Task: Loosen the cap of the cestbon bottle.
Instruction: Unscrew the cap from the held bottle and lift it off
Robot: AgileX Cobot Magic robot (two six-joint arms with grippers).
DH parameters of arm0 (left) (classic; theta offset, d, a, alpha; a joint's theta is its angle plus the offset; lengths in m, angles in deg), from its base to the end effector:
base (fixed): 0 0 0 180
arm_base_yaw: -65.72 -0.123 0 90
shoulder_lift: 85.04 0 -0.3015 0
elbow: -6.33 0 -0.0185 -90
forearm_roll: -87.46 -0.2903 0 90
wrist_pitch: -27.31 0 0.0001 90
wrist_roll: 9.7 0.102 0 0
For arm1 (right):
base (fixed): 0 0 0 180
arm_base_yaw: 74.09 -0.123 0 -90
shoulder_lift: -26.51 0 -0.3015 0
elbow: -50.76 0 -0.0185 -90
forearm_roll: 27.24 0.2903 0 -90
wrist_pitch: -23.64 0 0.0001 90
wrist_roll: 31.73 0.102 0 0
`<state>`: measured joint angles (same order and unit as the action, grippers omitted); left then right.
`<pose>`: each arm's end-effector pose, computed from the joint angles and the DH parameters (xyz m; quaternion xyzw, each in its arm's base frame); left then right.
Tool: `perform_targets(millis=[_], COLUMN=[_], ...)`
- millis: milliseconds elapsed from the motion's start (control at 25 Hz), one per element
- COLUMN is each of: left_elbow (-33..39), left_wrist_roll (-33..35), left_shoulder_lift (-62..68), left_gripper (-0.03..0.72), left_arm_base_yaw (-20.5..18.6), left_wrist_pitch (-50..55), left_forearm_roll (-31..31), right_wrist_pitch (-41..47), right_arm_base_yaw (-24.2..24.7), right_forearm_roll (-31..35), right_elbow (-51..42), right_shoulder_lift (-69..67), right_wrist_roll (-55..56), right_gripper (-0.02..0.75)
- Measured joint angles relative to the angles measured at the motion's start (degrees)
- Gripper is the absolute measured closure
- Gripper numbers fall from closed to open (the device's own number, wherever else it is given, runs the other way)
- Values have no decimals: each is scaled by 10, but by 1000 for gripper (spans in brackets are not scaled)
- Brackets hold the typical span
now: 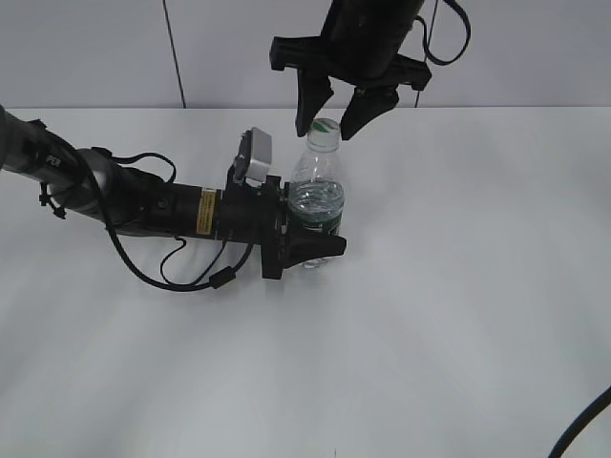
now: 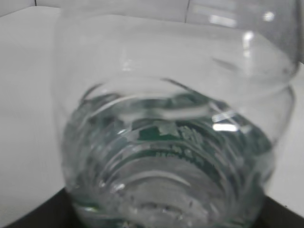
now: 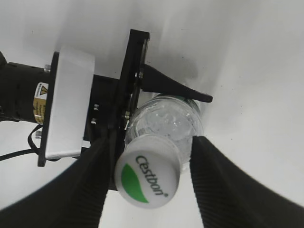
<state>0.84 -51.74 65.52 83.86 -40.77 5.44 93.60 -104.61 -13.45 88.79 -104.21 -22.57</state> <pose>0.4237 -0.2374 0.0200 0.5180 0.5897 -0.4581 0.4172 0.4346 0.2827 0.2617 -0.1586 0.9688 0.1615 0.1009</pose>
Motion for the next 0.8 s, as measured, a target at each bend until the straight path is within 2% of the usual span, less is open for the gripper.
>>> perform_targets(millis=[560, 720, 800], left_elbow=[0, 0, 0], left_wrist_roll=[0, 0, 0], left_shoulder_lift=[0, 0, 0], left_gripper=[279, 279, 279], left_arm_base_yaw=[0, 0, 0], left_wrist_pitch=[0, -1, -1], left_forearm_roll=[0, 0, 0], right_wrist_pitch=[0, 0, 0], right_arm_base_yaw=[0, 0, 0], right_forearm_roll=[0, 1, 0], right_elbow=[-2, -2, -2], right_shoulder_lift=[0, 0, 0], right_wrist_roll=[0, 0, 0], right_gripper=[330, 417, 431])
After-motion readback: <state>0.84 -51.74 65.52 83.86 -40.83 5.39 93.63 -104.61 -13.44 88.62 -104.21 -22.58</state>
